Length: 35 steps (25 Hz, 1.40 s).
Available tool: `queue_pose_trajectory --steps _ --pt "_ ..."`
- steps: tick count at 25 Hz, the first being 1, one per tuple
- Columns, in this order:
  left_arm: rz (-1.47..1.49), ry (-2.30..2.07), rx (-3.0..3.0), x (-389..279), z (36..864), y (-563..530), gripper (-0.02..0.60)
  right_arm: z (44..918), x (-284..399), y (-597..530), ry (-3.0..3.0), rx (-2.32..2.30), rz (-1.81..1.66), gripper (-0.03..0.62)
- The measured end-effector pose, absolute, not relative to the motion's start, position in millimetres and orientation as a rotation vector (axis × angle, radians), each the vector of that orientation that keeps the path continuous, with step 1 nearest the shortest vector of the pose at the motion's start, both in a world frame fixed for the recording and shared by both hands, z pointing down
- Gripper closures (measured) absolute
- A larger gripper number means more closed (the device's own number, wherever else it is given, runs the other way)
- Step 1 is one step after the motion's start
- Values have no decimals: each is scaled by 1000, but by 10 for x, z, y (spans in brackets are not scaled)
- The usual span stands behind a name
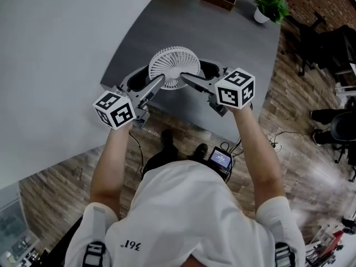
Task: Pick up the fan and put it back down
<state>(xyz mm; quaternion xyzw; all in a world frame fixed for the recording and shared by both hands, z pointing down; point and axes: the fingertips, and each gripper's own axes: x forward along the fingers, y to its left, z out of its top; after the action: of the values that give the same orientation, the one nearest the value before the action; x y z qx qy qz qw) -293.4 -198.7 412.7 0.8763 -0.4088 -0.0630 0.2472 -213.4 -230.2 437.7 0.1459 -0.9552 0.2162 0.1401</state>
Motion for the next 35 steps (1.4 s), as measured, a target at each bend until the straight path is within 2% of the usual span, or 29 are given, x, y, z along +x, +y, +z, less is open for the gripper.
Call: queue_pose_trajectory --steps 11,35 --pt "-216 -1111 2391 -2933 4105 -1948 348 4332 -2086 -2208 -2765 472 638 311" --pt "-394 -1059 2491 -2482 3357 -1815 348 3512 -1605 -2023 -2857 637 544 312"
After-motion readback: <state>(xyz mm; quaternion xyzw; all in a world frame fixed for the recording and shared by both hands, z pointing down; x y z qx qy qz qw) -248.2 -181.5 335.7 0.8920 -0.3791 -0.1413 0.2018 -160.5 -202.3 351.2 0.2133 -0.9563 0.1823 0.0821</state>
